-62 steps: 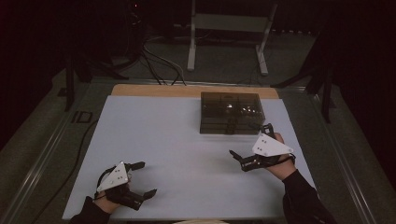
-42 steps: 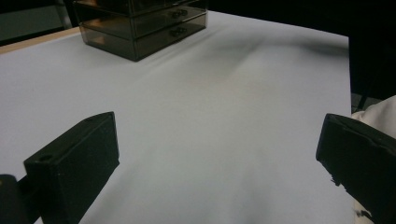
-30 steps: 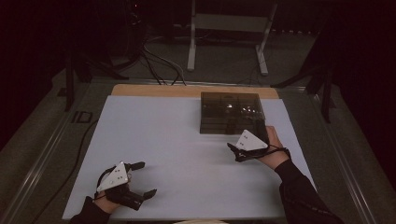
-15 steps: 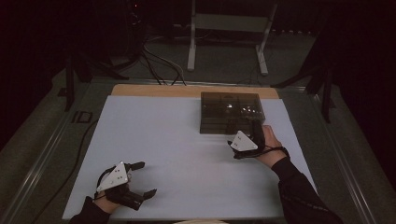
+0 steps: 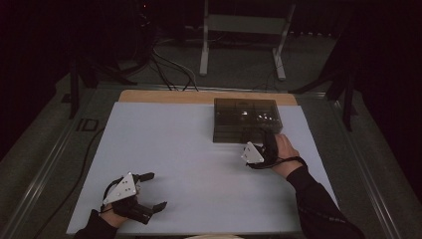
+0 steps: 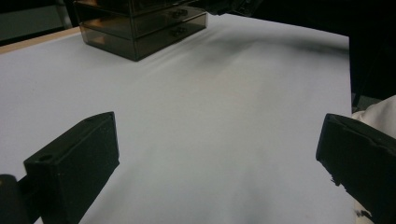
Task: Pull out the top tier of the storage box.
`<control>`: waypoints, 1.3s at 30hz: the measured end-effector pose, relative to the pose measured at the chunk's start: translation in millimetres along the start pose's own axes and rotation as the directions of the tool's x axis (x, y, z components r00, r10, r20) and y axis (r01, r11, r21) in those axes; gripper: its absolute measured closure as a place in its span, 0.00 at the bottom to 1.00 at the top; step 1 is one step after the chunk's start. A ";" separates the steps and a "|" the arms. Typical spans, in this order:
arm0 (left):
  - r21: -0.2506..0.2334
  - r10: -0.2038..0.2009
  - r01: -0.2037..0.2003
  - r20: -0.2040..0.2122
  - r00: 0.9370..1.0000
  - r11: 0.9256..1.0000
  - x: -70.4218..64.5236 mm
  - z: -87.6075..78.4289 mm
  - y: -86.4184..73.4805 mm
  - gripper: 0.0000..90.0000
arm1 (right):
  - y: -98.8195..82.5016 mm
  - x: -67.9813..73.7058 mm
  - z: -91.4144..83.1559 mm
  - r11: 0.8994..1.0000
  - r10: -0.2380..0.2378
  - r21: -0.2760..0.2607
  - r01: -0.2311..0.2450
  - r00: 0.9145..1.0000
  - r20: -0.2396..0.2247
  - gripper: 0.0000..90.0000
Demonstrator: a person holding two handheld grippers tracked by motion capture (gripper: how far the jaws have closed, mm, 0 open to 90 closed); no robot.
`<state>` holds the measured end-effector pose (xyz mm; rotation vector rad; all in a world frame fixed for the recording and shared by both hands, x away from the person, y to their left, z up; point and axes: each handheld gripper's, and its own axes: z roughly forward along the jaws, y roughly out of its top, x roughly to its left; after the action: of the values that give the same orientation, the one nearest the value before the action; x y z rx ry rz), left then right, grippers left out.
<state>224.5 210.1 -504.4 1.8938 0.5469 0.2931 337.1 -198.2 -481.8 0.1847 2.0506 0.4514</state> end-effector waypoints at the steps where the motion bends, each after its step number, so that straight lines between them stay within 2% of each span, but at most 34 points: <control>1: 0.000 0.000 0.000 0.000 1.000 1.000 0.0 -0.1 0.0 0.01 | 0.2 0.5 0.8 1.000 -0.011 0.008 0.011 1.000 0.006 0.18; 6: 0.000 0.001 -0.001 -0.001 1.000 1.000 0.0 -0.2 0.1 0.01 | 1.2 4.1 4.6 0.997 -0.066 0.043 0.064 0.997 0.039 0.23; 12: 0.000 0.001 -0.001 -0.001 1.000 1.000 0.0 -0.2 0.1 0.01 | 2.0 8.0 7.7 0.993 -0.098 0.078 0.093 0.993 0.064 0.28; 20: 0.003 0.003 -0.003 0.000 1.000 1.000 -0.2 -0.4 0.1 0.01 | 3.2 15.7 12.3 0.980 -0.165 0.130 0.153 0.982 0.088 0.32; 25: 0.002 0.002 -0.002 0.002 1.000 1.000 -0.3 -0.3 0.1 0.01 | 4.1 19.2 16.4 0.964 -0.225 0.170 0.204 0.967 0.116 0.34; 28: 0.003 0.002 -0.002 0.002 1.000 1.000 -0.3 -0.5 0.1 0.01 | 4.2 20.5 18.5 0.959 -0.240 0.184 0.215 0.962 0.129 0.36; 29: 0.003 0.002 -0.002 0.001 1.000 1.000 -0.3 -0.5 0.1 0.01 | 4.3 20.9 19.4 0.958 -0.241 0.191 0.214 0.961 0.132 0.39; 30: 0.002 0.002 -0.002 0.001 1.000 1.000 -0.3 -0.5 0.1 0.01 | 3.9 21.2 19.9 0.955 -0.253 0.192 0.224 0.957 0.142 0.45; 34: 0.004 0.002 -0.002 0.002 1.000 1.000 -0.3 -0.6 0.1 0.01 | 3.0 22.2 22.0 0.950 -0.268 0.202 0.236 0.952 0.149 0.50; 39: 0.004 0.002 -0.002 0.001 1.000 1.000 -0.2 -0.6 0.0 0.01 | 2.1 23.8 24.5 0.943 -0.296 0.210 0.257 0.937 0.184 0.62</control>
<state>224.0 210.4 -504.1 1.8981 0.5450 0.2922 346.3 -183.0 -511.1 0.0483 1.8672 0.0624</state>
